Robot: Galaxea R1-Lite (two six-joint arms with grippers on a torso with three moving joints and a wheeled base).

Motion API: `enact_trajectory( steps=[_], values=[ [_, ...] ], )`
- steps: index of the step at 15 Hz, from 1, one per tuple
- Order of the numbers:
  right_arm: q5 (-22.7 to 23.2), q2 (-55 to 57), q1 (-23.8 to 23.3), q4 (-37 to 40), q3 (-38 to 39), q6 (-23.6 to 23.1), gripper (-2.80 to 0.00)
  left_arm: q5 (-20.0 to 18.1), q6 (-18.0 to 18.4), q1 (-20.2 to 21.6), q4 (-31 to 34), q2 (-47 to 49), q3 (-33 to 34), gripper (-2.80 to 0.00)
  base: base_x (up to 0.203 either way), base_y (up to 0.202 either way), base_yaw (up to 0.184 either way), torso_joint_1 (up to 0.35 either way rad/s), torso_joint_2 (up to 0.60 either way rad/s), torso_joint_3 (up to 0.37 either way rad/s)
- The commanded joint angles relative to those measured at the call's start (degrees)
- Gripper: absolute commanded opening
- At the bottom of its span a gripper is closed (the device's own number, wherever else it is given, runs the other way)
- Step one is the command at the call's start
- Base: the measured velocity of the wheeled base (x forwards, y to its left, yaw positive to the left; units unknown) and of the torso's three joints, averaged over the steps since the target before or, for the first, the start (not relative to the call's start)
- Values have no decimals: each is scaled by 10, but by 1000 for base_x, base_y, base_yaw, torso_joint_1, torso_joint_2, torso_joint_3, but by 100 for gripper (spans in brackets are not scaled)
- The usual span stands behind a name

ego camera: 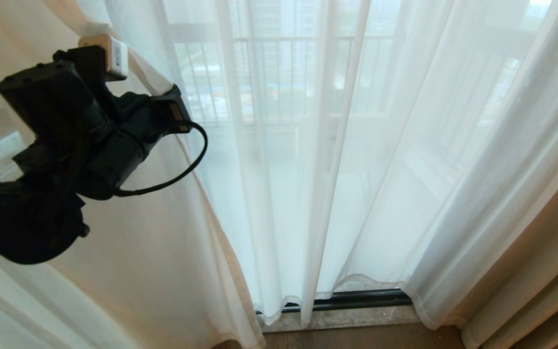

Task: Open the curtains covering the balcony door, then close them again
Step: Close the inner curtains on both sides

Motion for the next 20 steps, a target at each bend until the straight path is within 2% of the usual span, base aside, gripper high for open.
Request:
enact_trajectory(
  steps=[1, 5, 8, 11, 13, 20],
  values=[
    [0, 1, 0, 0, 0, -1, -280, 1, 0, 35, -12, -48, 60, -280, 0, 0, 0, 0, 0, 0],
    [0, 1, 0, 0, 0, -1, -280, 4, 2, 106, -19, -90, 124, -280, 0, 0, 0, 0, 0, 0],
    [0, 1, 0, 0, 0, -1, -280, 8, 25, 165, -21, -106, 154, -280, 0, 0, 0, 0, 0, 0],
    [0, 1, 0, 0, 0, -1, -280, 7, 30, 201, -30, -121, 181, -280, 0, 0, 0, 0, 0, 0],
    [0, 1, 0, 0, 0, -1, -280, 8, 33, 213, -30, -126, 193, -280, 0, 0, 0, 0, 0, 0],
    [0, 1, 0, 0, 0, -1, -280, 6, 31, 213, -31, -121, 205, -280, 0, 0, 0, 0, 0, 0]
  ],
)
